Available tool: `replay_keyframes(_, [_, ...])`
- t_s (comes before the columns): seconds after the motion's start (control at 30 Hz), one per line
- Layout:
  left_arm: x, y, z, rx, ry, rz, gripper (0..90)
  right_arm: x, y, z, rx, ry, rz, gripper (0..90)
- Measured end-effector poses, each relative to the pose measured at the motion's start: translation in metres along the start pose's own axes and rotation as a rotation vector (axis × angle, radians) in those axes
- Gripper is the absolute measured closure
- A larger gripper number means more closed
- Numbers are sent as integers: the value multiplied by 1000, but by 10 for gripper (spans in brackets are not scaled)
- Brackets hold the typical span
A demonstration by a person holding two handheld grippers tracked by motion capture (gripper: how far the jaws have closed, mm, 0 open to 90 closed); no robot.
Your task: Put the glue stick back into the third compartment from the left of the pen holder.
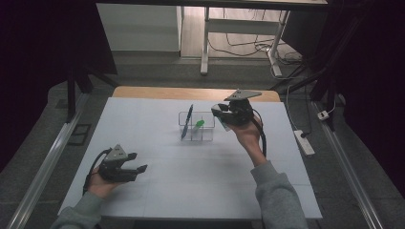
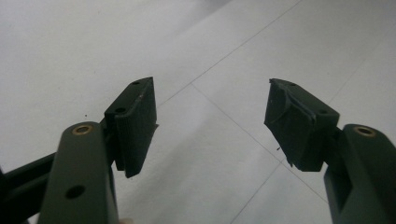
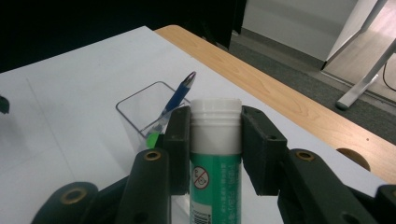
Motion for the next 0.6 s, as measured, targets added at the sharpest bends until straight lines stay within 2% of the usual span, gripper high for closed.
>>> replay_keyframes(0.13, [0, 0, 0, 1, 2, 0, 337, 7, -3, 4, 7, -4, -8, 642])
replay_keyframes(0.6, [1, 1, -1, 0, 9, -3, 337, 34, -3, 17, 69, -92, 30, 642])
Point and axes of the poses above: each handheld gripper's, and its own axes: x roughly forward along the jaws, z roughly out of its top, y roughly to its left, the point moved 9 cm from there along x, roughly forward along the jaws, and after that the axes turned 2 degrees about y, right-handed, at the moved point
